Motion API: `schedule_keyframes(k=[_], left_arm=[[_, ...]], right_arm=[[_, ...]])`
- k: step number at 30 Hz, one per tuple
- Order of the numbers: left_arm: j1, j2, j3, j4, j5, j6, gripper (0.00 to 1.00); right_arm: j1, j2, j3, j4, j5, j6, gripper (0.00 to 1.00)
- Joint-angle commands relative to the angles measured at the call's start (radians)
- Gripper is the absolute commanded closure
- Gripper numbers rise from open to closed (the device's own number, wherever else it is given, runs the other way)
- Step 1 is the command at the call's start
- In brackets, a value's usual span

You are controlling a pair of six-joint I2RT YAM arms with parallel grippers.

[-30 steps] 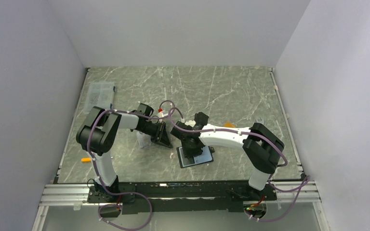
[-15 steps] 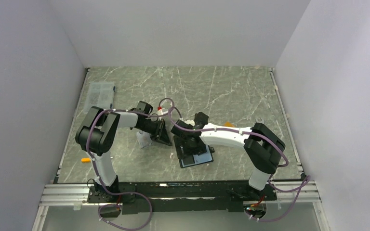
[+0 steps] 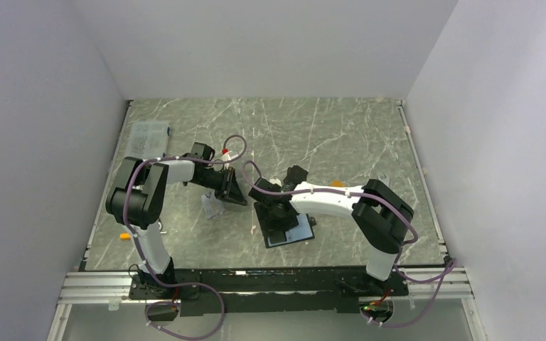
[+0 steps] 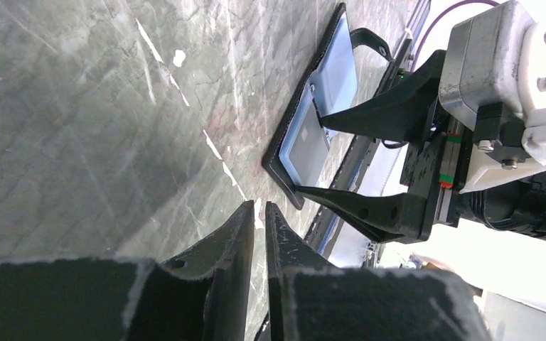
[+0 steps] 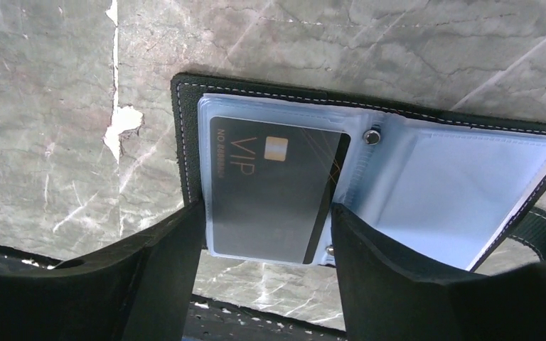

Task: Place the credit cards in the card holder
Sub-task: Insert the credit card into the card holder.

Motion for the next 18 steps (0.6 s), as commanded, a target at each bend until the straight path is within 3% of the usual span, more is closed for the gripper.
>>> schedule_keyframes(k=[1,3,4,8,12,18], left_arm=[[0.009,-0.044,0.017,-0.005,0.027,0.025,0.83],[0.010,-0.048,0.018,-0.006,0.026,0.027,0.83],[0.009,-0.049,0.018,-0.009,0.026,0.030,0.83],[0.011,-0.056,0.037,-0.037,0.021,0.051,0.83],[0.016,-0.052,0.081,-0.106,0.012,0.094,0.83],[0.033,-0.033,0.180,-0.215,0.030,0.159,0.83]], right_arm=[[0.008,0.020,0.029,0.024,0.007,0.011,0.39],[0.008,0.030,0.046,0.019,0.019,0.013,0.51],[0.008,0.041,0.059,0.015,0.024,0.010,0.52],[0.007,0.073,0.130,-0.012,0.046,0.004,0.37],[0.002,0.092,0.187,-0.063,0.071,0.008,0.15],[-0.011,0.067,0.180,-0.078,0.095,0.020,0.12]])
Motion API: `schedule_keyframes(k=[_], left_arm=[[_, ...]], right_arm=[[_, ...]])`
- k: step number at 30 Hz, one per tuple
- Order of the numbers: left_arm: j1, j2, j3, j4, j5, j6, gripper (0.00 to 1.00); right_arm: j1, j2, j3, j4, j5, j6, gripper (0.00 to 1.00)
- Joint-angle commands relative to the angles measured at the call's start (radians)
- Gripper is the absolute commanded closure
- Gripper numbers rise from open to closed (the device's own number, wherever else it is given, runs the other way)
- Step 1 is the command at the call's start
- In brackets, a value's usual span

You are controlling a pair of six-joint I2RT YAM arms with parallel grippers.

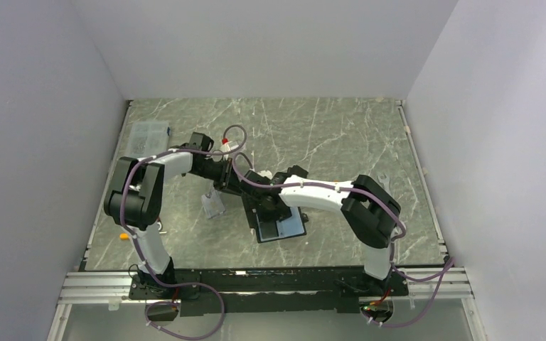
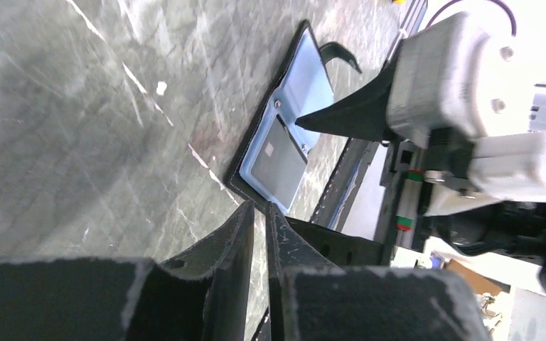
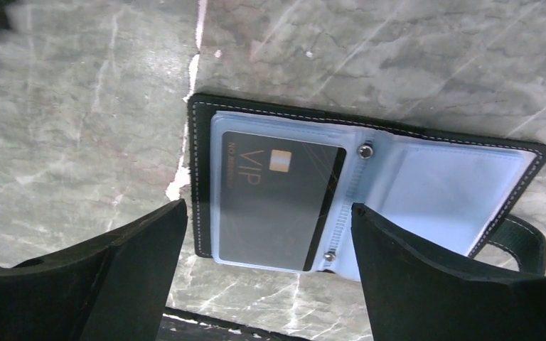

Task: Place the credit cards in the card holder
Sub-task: Insert the credit card into the card holder, then move the credit card to the center of the board.

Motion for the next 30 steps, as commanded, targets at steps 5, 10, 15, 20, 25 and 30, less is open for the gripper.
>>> schedule_keyframes(k=[5,10,15,20,25,30], left_arm=[[0.022,-0.008,0.220,-0.226,0.053,0.201,0.77],[-0.020,-0.044,0.344,-0.284,-0.012,0.260,0.69],[-0.119,-0.012,0.527,-0.388,-0.111,0.309,0.59],[-0.187,0.062,0.740,-0.461,-0.126,0.310,0.65],[-0.218,0.111,0.937,-0.534,-0.128,0.277,0.04],[-0.324,0.096,1.055,-0.616,-0.214,0.396,0.01]], right_arm=[[-0.132,-0.210,-0.031,-0.047,0.029,-0.010,0.09],[-0.407,-0.405,-0.201,0.034,-0.110,-0.038,0.00],[-0.688,-0.525,-0.358,0.107,-0.262,-0.039,0.00],[-0.858,-0.659,-0.472,0.199,-0.357,-0.010,0.00],[-0.979,-0.650,-0.516,0.217,-0.399,0.007,0.00],[-1.009,-0.626,-0.569,0.251,-0.413,-0.008,0.01]])
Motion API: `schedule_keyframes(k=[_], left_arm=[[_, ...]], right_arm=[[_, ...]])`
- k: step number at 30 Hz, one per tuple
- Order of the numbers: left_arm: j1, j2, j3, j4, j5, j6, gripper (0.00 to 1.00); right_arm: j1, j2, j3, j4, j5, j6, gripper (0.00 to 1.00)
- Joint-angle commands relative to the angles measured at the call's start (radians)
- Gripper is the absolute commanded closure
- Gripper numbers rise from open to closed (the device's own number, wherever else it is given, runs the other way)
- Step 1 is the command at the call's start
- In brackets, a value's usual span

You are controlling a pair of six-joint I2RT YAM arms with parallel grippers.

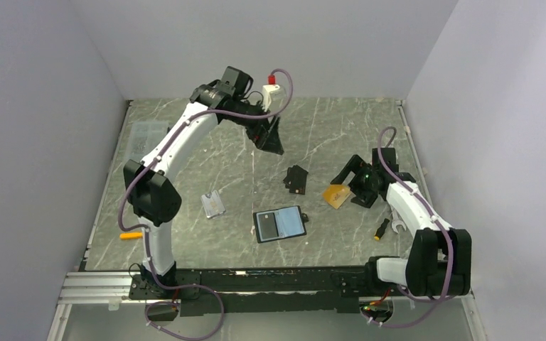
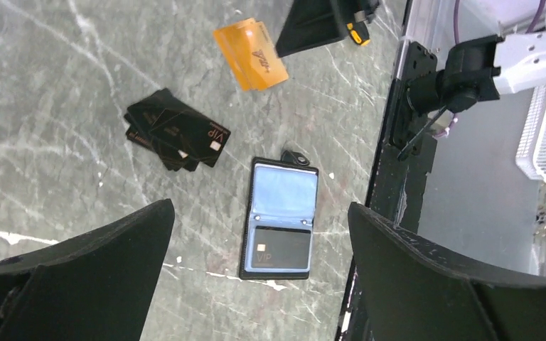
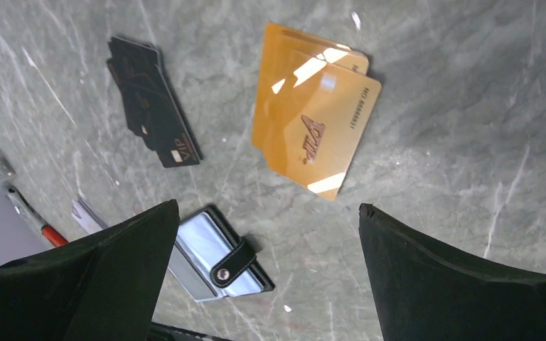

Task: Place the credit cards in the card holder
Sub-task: Move the credit card to the center of the board.

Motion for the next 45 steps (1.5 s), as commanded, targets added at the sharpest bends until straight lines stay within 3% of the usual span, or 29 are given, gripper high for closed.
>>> schedule_keyframes(k=[1,5,7,8,10,14,31,45], left_arm=[[-0.097,-0.032,0.086,-0.092,-0.047,0.109,0.01],[-0.097,-0.083,-0.070,0.061,0.005,0.065,0.01],[-0.071,-0.087,-0.167,0.146,0.103,0.002,0.01],[-0.069,-0.070,-0.155,0.146,0.112,-0.007,0.01],[-0.110,-0.058,-0.087,0.108,-0.053,0.049,0.01],[-0.138,-0.095,-0.156,0.291,-0.196,-0.074,0.01],[-0.181,0.247,-0.123,0.583,-0.169,-0.409,0.01],[-0.172,0.225,-0.282,0.785,-0.083,-0.524,0.06]], right_arm=[[-0.040,-0.013,-0.063,0.069,-0.045,0.005,0.00],[-0.103,-0.059,-0.133,0.147,-0.115,0.040,0.00],[-0.128,-0.053,-0.153,0.172,-0.153,0.053,0.00],[-0.134,-0.049,-0.161,0.181,-0.156,0.059,0.00],[-0.142,-0.049,-0.185,0.211,-0.165,0.072,0.00],[-0.156,-0.027,-0.196,0.209,-0.118,0.105,0.00],[-0.210,-0.085,-0.310,0.380,-0.115,0.140,0.00],[-0.195,0.140,-0.301,0.564,-0.202,0.200,0.00]])
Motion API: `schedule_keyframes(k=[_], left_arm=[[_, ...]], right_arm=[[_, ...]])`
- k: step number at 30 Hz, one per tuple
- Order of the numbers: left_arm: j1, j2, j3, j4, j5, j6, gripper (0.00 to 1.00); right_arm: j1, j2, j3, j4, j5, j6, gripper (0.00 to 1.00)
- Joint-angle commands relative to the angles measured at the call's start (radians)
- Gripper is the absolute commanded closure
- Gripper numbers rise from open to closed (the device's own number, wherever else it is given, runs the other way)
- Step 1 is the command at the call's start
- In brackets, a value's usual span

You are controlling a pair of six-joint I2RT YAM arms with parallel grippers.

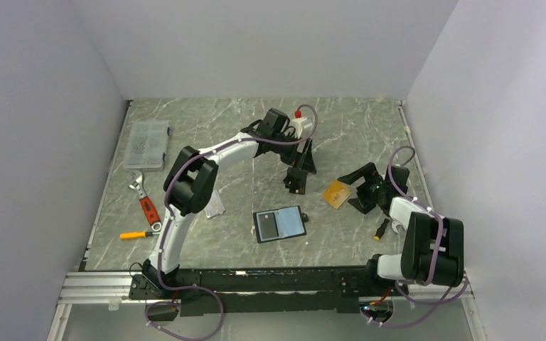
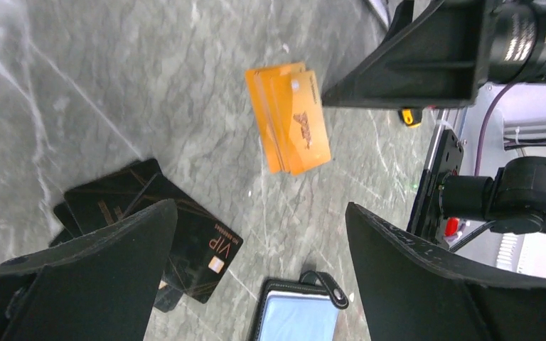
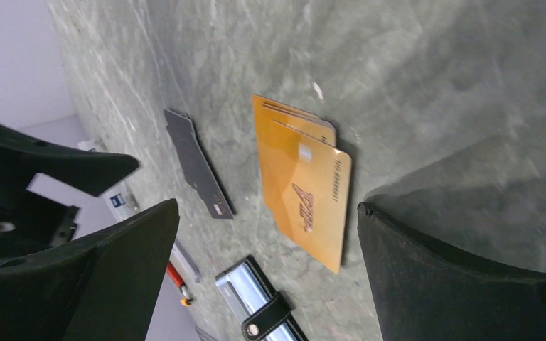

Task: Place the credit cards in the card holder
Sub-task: Move the credit card to the center of the board.

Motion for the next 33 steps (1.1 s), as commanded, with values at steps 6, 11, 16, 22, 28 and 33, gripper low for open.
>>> schedule_keyframes(k=[6,11,16,22,28,33], left_arm=[[0.010,-0.054,-0.101,0.128,0.067,-0.078,0.15],[0.010,-0.052,-0.103,0.115,0.070,-0.069,0.17],[0.007,-0.058,-0.100,0.108,0.052,-0.041,0.18],[0.002,-0.025,-0.055,0.114,0.065,-0.019,0.29],[0.000,0.029,-0.014,0.238,0.150,-0.104,0.50],[-0.018,0.088,0.038,0.229,0.158,-0.123,0.55]], right_arm=[[0.058,0.115,0.018,0.058,0.023,0.021,0.00],[0.125,0.151,0.019,0.086,0.033,0.059,0.00],[0.168,0.161,-0.001,0.091,0.048,0.088,0.00],[0.142,0.114,-0.003,0.012,0.086,0.045,0.00],[0.101,0.095,-0.035,0.016,0.096,0.051,0.10],[0.098,0.104,-0.037,0.014,0.107,0.059,0.16]])
